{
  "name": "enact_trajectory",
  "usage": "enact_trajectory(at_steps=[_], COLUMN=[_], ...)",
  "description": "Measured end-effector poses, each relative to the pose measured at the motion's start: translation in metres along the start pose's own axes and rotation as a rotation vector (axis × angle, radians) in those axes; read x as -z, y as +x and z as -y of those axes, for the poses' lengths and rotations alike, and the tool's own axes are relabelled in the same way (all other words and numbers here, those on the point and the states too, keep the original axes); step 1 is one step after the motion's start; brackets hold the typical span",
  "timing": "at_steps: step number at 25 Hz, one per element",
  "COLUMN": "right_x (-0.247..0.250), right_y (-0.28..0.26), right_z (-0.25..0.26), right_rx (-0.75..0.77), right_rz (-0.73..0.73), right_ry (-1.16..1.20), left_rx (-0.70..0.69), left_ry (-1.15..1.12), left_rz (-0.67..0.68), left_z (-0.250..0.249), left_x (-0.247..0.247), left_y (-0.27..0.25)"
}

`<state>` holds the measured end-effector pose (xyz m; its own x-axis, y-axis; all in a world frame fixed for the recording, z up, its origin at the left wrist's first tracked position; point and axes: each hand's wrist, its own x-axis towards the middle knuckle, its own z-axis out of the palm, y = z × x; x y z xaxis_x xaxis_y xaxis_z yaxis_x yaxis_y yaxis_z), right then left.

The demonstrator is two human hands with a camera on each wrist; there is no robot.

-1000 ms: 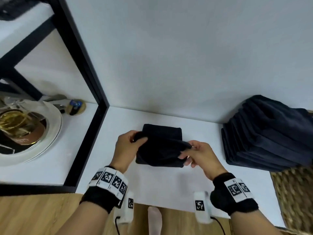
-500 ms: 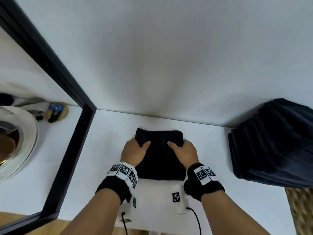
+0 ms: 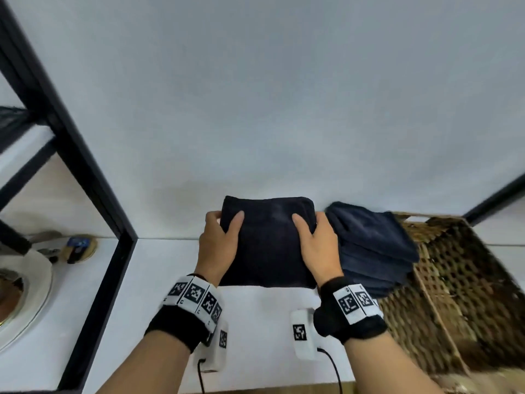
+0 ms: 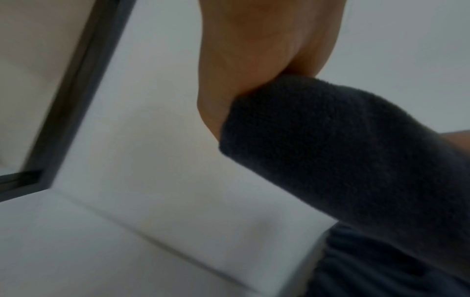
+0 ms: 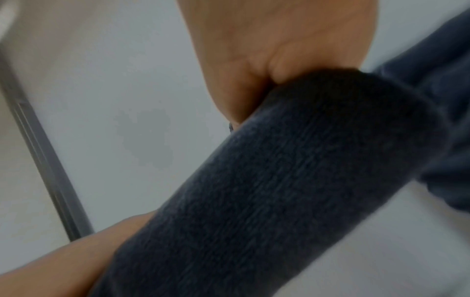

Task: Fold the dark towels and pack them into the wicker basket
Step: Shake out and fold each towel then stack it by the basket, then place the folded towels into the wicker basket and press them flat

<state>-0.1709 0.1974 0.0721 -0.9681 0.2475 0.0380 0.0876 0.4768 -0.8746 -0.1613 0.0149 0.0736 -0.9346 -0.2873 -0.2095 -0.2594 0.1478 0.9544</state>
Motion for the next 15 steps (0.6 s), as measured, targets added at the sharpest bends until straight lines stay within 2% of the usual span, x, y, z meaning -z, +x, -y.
enact_trajectory(at_steps=[4, 8, 12, 15], right_x=[0.107, 0.212, 0.315, 0.376], right_y=[-0.001, 0.012, 0.04, 0.09], right_z=[0.021, -0.004, -0.072, -0.147], right_rx=[0.004, -0.026, -0.095, -0.152], right_rz=[-0.102, -0.207, -0.26, -0.224], right_ry=[0.062, 0.049, 0.019, -0.021], left_rx=[-0.133, -0.194, -0.251, -0.203], left_ry=[-0.028, -0.03, 0.096, 0.212], left_rz=[0.137, 0.282, 0.416, 0.436], left_z=[-0.075, -0.116, -0.13, -0.128], left_x=[-0.049, -0.133, -0.255, -0.36], left_y=[-0.041, -0.074, -0.099, -0.099])
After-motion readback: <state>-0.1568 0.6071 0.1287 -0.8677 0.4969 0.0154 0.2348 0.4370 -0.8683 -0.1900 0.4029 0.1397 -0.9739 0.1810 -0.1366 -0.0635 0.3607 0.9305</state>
